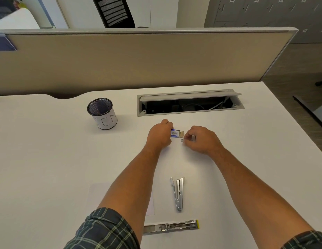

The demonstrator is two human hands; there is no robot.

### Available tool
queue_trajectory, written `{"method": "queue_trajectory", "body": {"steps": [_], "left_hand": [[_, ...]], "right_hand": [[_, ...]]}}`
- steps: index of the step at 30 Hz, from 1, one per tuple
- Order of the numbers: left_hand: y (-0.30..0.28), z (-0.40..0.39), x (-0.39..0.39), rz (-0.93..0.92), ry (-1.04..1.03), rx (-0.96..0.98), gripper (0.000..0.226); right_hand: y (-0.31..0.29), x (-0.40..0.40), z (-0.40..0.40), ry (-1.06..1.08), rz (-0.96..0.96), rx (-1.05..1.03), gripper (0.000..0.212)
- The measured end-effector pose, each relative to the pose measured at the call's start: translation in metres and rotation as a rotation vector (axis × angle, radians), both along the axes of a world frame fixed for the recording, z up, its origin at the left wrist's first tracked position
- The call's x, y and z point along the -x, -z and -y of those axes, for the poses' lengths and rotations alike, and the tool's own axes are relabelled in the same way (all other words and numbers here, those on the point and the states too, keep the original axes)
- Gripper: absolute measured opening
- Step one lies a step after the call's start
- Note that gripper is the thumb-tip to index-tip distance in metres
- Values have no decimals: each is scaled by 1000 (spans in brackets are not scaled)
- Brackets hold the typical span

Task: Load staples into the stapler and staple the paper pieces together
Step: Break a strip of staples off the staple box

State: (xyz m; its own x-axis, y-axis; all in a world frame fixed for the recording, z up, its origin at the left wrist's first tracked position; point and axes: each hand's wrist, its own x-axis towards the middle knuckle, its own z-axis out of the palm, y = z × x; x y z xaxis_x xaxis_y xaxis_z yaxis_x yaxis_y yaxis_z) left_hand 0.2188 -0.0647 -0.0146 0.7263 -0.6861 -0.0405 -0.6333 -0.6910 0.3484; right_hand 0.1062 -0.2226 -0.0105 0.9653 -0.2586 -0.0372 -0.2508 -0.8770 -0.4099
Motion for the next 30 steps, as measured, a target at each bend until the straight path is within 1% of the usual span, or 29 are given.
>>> {"method": "queue_trajectory", "body": {"steps": [2,4,12,16,18,20,25,30], "left_hand": [[0,0,0,2,3,-3,41],[1,-1,0,2,2,-5,41],[0,0,0,-2,2,-9,42],[0,-1,1,3,2,-10,42],[-1,-1,1,11,5,-8,41],[-2,-1,1,21,7,-7,40],[-3,0,1,13,1,-9,41],[-2,0,0,8,-2,3,40]], "right_hand": [[-1,-1,-2,-21,-7,60,30],[-1,-3,-3,-38,-25,81,31],[0,-7,-8,-65,-54,47,16],[1,-8,-5,26,31,-102,17],[0,-11,-6,78,92,-142,15],[-1,-15,-8,114,124,-136,15],[1,-24,-18,121,79,-99,28],[1,-25,-22,120,84,-99,28]]}}
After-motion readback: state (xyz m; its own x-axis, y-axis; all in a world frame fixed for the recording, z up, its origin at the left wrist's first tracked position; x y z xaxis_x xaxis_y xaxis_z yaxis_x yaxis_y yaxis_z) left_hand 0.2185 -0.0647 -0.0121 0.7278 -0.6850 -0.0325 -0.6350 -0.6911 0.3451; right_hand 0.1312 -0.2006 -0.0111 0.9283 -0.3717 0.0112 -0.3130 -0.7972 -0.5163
